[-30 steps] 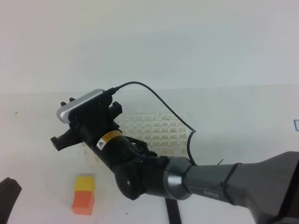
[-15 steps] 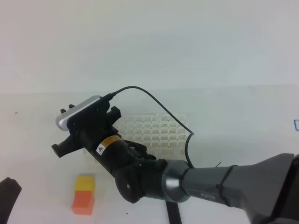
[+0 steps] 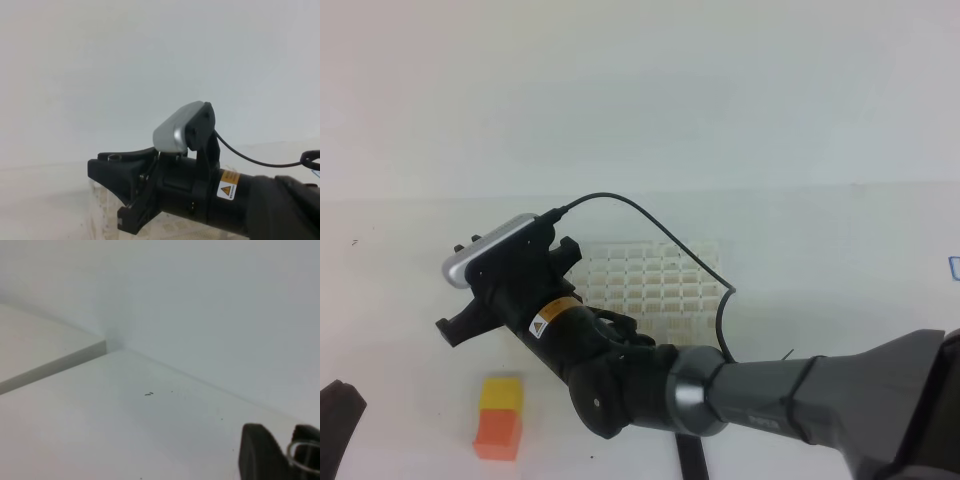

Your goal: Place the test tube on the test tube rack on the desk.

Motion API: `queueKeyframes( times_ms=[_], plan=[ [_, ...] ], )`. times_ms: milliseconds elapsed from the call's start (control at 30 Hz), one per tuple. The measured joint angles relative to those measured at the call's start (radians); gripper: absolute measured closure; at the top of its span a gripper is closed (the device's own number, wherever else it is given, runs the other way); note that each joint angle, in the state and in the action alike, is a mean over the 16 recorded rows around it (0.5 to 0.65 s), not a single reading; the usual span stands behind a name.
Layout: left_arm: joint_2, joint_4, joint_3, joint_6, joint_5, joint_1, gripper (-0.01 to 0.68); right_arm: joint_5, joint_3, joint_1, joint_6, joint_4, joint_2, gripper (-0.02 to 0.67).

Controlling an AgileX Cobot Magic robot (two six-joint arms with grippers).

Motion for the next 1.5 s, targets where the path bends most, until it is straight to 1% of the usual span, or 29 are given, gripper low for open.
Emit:
queueKeyframes(
  times_ms=[533,733,1167,1500],
  plan=[
    [0.000,0.000,0.000,0.000,-0.001,0.000,0.674,0.013,0.000,0.000,-0.003,0.000,0.000,0.531],
    [0.000,0.000,0.000,0.000,-0.002,0.000,0.674,0.038,0.002,0.000,-0.004,0.000,0.002,0.516],
    [0.002,0.000,0.000,0.000,-0.002,0.000,0.674,0.147,0.014,0.000,-0.005,0.003,0.018,0.422],
    [0.004,0.000,0.000,0.000,-0.001,0.001,0.674,0.165,0.016,0.000,-0.014,0.001,-0.015,0.334]
  ],
)
